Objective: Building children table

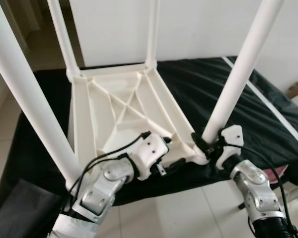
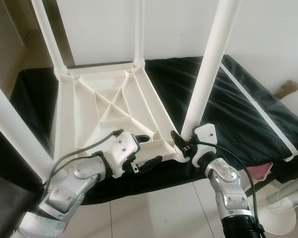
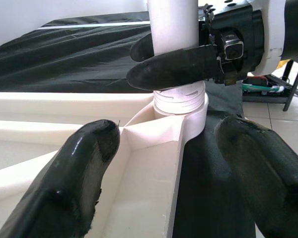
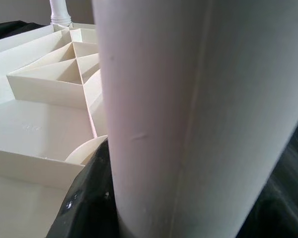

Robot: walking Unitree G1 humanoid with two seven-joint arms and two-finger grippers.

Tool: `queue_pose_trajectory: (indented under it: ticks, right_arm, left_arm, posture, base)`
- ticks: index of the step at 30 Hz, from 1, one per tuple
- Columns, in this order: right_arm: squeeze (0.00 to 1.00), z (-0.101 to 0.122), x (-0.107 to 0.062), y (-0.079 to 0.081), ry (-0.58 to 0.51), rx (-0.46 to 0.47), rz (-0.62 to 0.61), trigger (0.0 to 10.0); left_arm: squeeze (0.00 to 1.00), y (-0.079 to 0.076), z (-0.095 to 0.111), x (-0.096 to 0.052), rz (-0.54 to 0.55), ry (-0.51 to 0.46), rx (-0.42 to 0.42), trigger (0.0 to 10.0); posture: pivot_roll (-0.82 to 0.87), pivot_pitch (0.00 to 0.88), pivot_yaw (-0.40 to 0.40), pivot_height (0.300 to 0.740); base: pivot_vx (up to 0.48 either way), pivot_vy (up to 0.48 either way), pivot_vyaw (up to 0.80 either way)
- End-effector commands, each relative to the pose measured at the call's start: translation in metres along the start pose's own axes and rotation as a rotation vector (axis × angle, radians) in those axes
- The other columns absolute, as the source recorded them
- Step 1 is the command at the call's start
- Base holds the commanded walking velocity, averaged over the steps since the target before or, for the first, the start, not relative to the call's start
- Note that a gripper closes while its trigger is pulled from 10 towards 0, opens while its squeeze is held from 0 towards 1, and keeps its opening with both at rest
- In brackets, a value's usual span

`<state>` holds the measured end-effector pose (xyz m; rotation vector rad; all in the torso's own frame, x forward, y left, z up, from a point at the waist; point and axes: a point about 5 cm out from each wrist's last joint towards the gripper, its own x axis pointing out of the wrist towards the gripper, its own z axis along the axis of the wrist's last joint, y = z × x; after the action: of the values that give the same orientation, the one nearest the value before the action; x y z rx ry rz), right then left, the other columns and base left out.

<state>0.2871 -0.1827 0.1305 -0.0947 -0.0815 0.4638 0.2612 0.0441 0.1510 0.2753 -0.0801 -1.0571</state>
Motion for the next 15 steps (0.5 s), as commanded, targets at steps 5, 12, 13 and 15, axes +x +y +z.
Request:
queue_pose_trajectory:
  ticks: [5, 12, 13, 15]
  right_arm:
    - [0.0, -0.0048, -0.0041, -0.0016, 0.018, 0.021, -0.022, 10.0]
    - [0.0, 0.0001, -0.0078, -0.0019, -0.026, 0.051, -0.182, 10.0]
    - [0.0, 0.0001, -0.0078, -0.0019, -0.026, 0.051, -0.182, 10.0]
    - [0.0, -0.0002, -0.0082, -0.0012, -0.024, 0.05, -0.2, 10.0]
  left_arm:
    - [0.0, -0.007, -0.0003, -0.001, -0.079, 0.007, -0.007, 10.0]
    - [0.0, -0.008, -0.0005, -0.0011, -0.085, 0.011, -0.014, 10.0]
    - [0.0, -0.008, -0.0005, -0.0011, -0.085, 0.011, -0.014, 10.0]
    - [0.0, -0.0082, -0.0005, -0.0011, -0.085, 0.011, -0.015, 10.0]
  posture:
    - [-0.01, 0.037, -0.056, 0.74]
    - [-0.02, 0.041, -0.054, 0.74]
    - [-0.02, 0.041, -0.054, 0.74]
    - [-0.02, 0.041, -0.054, 0.74]
  base:
    - [0.0, 0.0, 0.0]
    - [0.0, 0.0, 0.0]
    - [0.0, 0.0, 0.0]
    - [0.0, 0.0, 0.0]
